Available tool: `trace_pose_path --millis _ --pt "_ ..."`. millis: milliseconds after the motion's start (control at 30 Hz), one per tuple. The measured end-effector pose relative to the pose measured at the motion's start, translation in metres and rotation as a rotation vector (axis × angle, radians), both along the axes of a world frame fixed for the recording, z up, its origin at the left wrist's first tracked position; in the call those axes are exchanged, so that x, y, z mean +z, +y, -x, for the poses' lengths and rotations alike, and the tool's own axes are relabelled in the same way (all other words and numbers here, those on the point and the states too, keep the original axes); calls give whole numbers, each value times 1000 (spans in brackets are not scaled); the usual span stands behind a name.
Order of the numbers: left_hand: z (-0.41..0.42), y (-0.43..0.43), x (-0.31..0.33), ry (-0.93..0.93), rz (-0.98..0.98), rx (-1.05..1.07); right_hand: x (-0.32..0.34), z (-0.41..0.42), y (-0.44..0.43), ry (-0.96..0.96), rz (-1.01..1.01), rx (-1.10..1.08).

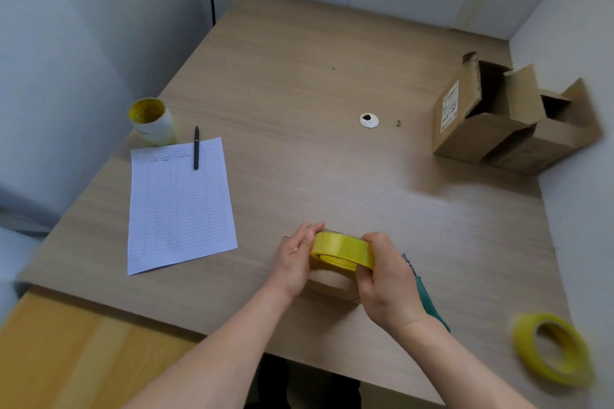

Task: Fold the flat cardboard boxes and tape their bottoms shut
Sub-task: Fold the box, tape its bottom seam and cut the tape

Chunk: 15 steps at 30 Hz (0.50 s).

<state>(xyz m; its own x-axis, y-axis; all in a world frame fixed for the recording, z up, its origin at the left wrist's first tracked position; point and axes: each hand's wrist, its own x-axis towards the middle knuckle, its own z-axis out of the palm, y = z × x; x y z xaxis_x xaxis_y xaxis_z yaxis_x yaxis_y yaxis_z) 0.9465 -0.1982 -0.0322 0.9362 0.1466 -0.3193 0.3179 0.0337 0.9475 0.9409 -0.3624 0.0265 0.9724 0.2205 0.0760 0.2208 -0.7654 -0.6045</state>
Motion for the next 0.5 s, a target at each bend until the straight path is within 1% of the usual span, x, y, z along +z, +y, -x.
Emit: trace_pose_path --millis 67,167,233,267,333,367,433,500 --pt "0 0 -3 -10 35 41 8 -11 -6 196 -79 -19" --pt "0 -1 -3 -40 47 84 16 -27 -18 420 -345 12" --pt "0 -3 -4 -46 13 85 18 -32 -25 512 -573 72" --pt "1 -3 -5 -50 -20 74 20 -34 -29 501 -648 74" --pt "3 -3 -5 -67 -86 45 22 -39 -38 402 -677 40" --pt "3 -2 -6 -77 -102 38 24 -40 -43 361 -651 14" --pt "4 -1 -8 -79 -123 23 25 -42 -54 318 -557 -21" --pt "4 0 -8 -68 -140 9 26 -41 -66 273 -416 -37"
